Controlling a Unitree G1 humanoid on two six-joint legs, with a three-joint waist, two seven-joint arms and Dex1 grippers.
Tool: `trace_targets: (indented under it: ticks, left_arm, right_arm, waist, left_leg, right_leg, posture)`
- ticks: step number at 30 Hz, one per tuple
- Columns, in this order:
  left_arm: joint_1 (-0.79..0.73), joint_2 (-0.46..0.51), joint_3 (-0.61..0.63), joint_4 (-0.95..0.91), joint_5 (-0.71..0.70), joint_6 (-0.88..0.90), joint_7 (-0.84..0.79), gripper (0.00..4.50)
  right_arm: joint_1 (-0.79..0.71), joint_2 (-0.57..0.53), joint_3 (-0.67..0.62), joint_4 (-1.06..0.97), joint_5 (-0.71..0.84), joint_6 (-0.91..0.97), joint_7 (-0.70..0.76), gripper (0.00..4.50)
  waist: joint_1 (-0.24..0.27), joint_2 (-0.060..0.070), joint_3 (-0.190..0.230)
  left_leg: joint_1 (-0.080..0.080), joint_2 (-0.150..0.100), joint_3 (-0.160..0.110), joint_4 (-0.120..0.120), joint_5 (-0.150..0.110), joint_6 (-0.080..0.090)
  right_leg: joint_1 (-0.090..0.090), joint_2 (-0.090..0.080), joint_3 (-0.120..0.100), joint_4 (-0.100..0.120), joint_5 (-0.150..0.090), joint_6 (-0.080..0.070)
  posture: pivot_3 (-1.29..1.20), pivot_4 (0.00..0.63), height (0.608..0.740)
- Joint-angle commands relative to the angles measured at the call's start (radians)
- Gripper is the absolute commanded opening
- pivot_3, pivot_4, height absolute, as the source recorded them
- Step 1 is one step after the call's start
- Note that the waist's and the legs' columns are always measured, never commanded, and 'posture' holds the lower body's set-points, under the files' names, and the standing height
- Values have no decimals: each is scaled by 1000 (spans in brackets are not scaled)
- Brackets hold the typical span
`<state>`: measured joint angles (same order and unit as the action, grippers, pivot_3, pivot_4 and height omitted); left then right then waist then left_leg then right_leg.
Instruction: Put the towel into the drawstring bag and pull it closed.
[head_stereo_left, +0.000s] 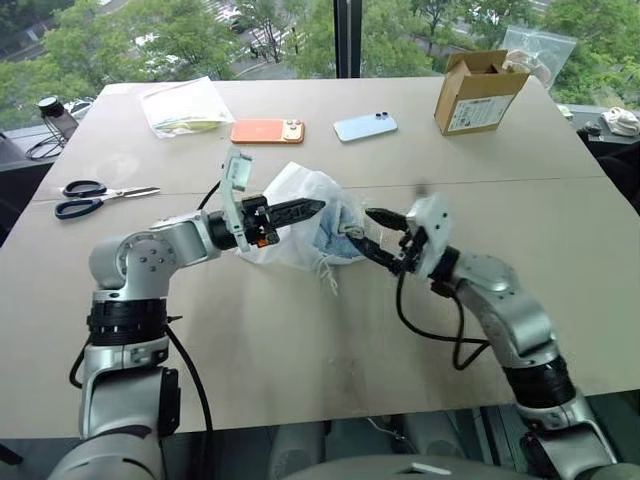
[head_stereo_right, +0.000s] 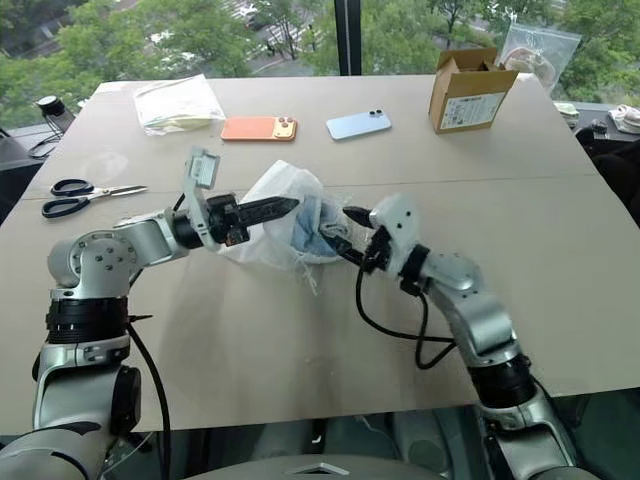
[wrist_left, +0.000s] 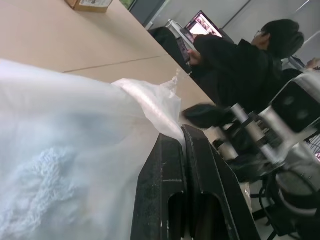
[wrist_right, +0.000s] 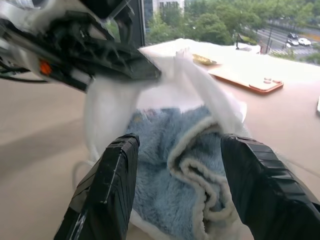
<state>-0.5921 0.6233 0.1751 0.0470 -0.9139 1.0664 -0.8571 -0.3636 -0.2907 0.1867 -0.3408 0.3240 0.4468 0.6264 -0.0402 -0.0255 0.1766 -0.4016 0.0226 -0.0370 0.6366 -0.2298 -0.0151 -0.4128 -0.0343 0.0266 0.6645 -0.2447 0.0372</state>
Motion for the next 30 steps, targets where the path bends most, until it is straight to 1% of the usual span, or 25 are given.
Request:
trace_targets:
  ticks: [1, 4, 10, 12, 13, 15, 18, 23, 26, 30]
  left_arm:
    - [4, 31, -10, -45, 25, -39, -50, 0]
    - [13, 36, -18, -60, 35, -50, -60, 0]
    - [31, 36, -20, -93, 45, -61, -60, 0]
    - [36, 36, -15, -99, 46, -61, -58, 0]
    - [38, 36, -13, -103, 46, -60, -55, 0]
    - [52, 41, -3, -118, 42, -55, -49, 0]
    - [68, 49, 7, -133, 38, -51, -44, 0]
    - [85, 64, 17, -152, 29, -43, -36, 0]
    - [87, 72, 18, -156, 27, -39, -37, 0]
    - [86, 78, 12, -163, 31, -42, -41, 0]
  right_arm:
    - [-78, -72, -32, 90, -137, 27, -103, 2796]
    - [-133, -95, 13, 238, -205, -2, -101, 2796]
    - [-270, 22, -1, 528, -235, -86, -140, 2796]
    - [-287, 41, 1, 578, -245, -116, -135, 2796]
    - [-291, 50, -3, 588, -238, -125, -125, 2796]
    - [-276, 52, -17, 540, -193, -99, -74, 2796]
    - [-242, 10, 1, 462, -179, -56, -2, 2796]
    - [-229, -11, -24, 367, -143, 12, 19, 2796]
    - [-252, 15, -8, 399, -158, 0, 6, 2796]
    - [-300, 76, 14, 531, -206, -66, -36, 2796]
  waist:
    - [0, 0, 0]
    - [-1, 0, 0]
    - [-8, 0, 0]
    - [-2, 0, 0]
    - [1, 0, 0]
    - [4, 0, 0]
    - [4, 0, 0]
    - [-2, 0, 0]
    - [-5, 0, 0]
    - [-3, 0, 0]
  left_leg:
    - [0, 0, 1, 0, 0, 0]
    - [0, 0, 1, 1, 0, 0]
    - [0, 1, 2, 0, 0, 0]
    - [0, 1, 2, 0, 0, 0]
    - [-1, 1, 2, 0, 0, 0]
    - [-2, 0, 1, 0, 0, 0]
    - [-3, 0, 1, 0, 0, 0]
    - [-2, 0, 1, 0, 0, 0]
    - [0, 1, 1, 0, 0, 0]
    - [0, 1, 1, 0, 0, 0]
  right_leg:
    - [0, 0, 0, 0, 0, 0]
    - [0, 0, 1, 0, 0, 0]
    - [-1, 1, 2, 0, 0, 0]
    - [-1, 1, 2, 0, 0, 0]
    - [-1, 1, 2, -1, 0, 0]
    - [-1, 0, 0, -1, 0, 0]
    - [-1, -1, 0, -2, 0, 0]
    - [-1, 0, 0, 0, 0, 0]
    - [-1, 1, 1, 1, 0, 0]
    - [-1, 1, 1, 1, 0, 0]
  posture:
    - [0, 150, 740]
    - [0, 150, 740]
    - [0, 150, 740]
    - [0, 150, 740]
    - [0, 150, 740]
    - [0, 150, 740]
    - [0, 150, 740]
    - [0, 150, 740]
    - [0, 150, 740]
    - [0, 150, 740]
